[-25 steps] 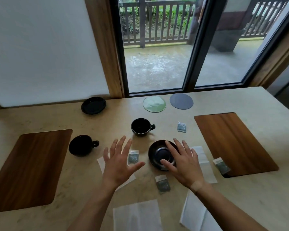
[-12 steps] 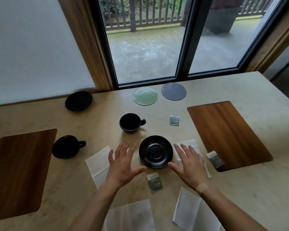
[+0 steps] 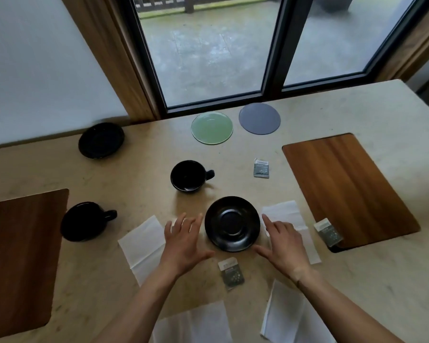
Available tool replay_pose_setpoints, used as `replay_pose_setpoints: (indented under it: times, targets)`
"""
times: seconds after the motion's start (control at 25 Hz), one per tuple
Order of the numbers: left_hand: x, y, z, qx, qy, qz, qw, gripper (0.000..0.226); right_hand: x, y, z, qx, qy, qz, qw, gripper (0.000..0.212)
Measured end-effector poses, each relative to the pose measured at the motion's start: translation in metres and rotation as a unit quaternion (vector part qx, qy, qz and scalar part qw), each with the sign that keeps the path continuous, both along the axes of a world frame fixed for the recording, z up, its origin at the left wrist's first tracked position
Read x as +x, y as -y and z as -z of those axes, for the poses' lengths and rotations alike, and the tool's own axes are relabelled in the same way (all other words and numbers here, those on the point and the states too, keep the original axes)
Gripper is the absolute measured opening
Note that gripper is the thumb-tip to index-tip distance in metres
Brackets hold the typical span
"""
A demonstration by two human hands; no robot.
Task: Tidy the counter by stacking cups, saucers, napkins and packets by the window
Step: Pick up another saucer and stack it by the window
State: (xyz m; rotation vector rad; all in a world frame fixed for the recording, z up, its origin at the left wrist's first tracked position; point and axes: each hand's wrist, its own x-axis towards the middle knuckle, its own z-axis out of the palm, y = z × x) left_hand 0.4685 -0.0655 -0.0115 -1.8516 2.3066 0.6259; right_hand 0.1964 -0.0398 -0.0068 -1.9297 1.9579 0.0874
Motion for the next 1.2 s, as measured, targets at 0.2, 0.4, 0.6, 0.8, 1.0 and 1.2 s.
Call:
replay_pose_setpoints:
  times: [0.2,0.4,0.6,0.8,1.0,1.2]
  targets:
    - [-0.004,0.016,0.012,-0.020,-0.001,0.016,1.000,0.112,0.002,0.020,0.006,0.035,-0.002,-0.015,0.999,0.094]
    - [-0.012,0.024,0.023,-0.025,0.010,0.027,0.999,0.114,0.001,0.026,0.013,0.066,0.037,-0.038,0.996,0.100]
    - [-0.020,0.027,0.020,0.002,0.008,0.009,1.000,0.115,0.003,0.032,0.013,0.057,0.068,-0.035,0.995,0.097]
    - [-0.029,0.032,0.015,0.032,0.006,0.001,0.999,0.117,0.011,0.040,0.007,0.057,0.115,-0.020,0.992,0.091]
    - [-0.030,0.021,-0.002,0.049,-0.001,-0.016,0.999,0.122,0.012,0.029,-0.003,0.047,0.130,-0.018,0.990,0.093]
    - [-0.020,-0.009,-0.024,0.023,-0.041,-0.044,0.998,0.124,0.013,0.010,-0.023,0.041,0.131,-0.041,0.990,0.094]
